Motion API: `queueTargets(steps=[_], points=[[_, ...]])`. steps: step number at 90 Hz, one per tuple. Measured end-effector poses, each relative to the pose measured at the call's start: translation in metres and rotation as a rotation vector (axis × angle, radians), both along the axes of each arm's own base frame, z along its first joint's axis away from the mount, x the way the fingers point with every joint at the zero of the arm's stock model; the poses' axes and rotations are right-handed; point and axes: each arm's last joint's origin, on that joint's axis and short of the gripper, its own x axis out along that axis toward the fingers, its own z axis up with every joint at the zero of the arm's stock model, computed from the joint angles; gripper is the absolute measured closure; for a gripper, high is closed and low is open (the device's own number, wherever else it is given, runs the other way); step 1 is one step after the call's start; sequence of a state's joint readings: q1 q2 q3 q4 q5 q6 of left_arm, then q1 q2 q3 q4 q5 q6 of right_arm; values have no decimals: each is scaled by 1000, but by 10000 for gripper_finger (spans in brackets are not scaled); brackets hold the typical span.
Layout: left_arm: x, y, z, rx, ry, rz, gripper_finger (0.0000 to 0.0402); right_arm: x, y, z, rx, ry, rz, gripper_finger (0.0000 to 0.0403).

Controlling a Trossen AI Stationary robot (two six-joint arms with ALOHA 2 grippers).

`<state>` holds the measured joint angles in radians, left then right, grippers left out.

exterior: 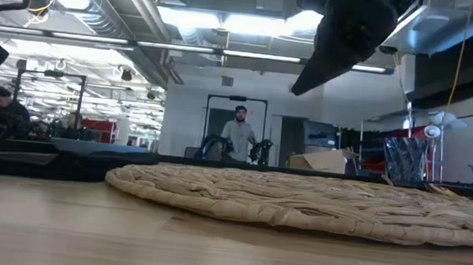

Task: Set table place
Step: Put the blue fork on top of the black table napkin

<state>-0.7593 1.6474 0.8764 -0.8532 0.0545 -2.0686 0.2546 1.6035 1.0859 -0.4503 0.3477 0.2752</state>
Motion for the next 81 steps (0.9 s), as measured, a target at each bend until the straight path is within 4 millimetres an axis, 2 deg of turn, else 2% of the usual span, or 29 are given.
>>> queueTargets(steps=[26,60,81], points=[[3,-3,1,-43,-21,28,395,0,0,0,-1,0,-1,403],[10,-8,15,-99,-76,57,401,0,0,0,-2,-1,-1,403],[17,13,33,-88,-126,128,402,0,0,0,-2,-5,-1,403]])
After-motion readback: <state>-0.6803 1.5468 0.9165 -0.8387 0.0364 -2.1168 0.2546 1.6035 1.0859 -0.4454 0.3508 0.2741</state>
